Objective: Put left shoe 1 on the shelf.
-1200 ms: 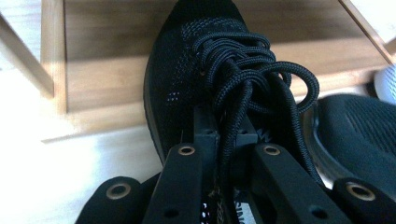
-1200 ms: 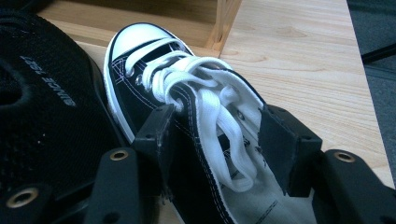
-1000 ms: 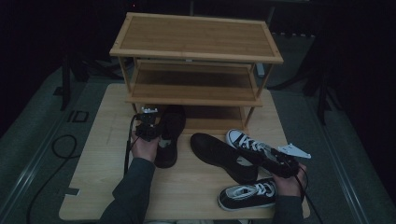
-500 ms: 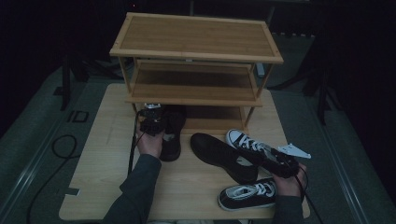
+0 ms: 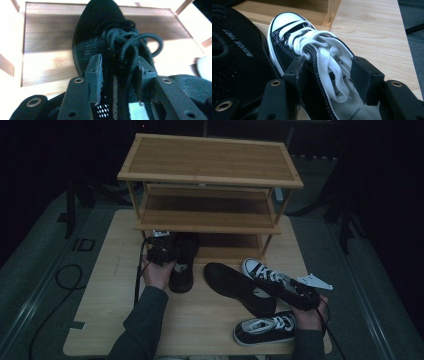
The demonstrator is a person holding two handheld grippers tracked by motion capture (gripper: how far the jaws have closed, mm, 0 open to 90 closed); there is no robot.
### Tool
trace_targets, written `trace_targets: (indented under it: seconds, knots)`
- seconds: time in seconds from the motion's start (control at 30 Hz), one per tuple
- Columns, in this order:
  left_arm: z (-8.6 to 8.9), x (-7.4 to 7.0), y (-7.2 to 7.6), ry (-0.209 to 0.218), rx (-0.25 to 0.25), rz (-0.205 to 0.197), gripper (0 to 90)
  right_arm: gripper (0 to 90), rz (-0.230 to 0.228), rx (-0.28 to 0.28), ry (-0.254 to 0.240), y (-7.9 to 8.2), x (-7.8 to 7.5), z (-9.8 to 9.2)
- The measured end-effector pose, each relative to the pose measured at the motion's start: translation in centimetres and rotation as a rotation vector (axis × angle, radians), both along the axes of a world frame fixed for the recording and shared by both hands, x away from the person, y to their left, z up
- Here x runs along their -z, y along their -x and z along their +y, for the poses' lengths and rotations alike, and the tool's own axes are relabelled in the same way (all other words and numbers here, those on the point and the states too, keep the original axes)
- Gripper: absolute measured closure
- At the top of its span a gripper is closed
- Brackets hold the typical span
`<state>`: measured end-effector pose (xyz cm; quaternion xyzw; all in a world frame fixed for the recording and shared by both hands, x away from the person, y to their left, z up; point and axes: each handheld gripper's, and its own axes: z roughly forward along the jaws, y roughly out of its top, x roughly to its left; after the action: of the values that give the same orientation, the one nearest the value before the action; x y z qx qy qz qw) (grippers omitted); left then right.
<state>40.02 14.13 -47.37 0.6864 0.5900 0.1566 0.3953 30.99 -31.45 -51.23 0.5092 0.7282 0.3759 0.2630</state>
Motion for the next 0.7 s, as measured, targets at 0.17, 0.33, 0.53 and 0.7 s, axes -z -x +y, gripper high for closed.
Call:
trace_targets:
  seconds: [0.17,0.33,0.53,0.7]
  knots:
    - [0.3,-0.9,1.1,-0.006,0.043,-0.02,60.6,45.5,0.0,0.0,0.001,0.0,0.0,0.0]
    - [1.2,-1.5,2.1,0.014,0.081,-0.046,69.0,45.5,0.0,-0.001,0.001,0.0,0.0,0.0]
    - [2.0,-1.7,3.5,0.017,0.1,-0.051,81.5,45.5,0.0,0.0,0.003,0.0,0.0,0.0]
    - [2.7,-2.0,5.0,0.006,0.099,-0.072,89.8,45.3,0.0,0.001,0.005,0.0,0.0,0.0]
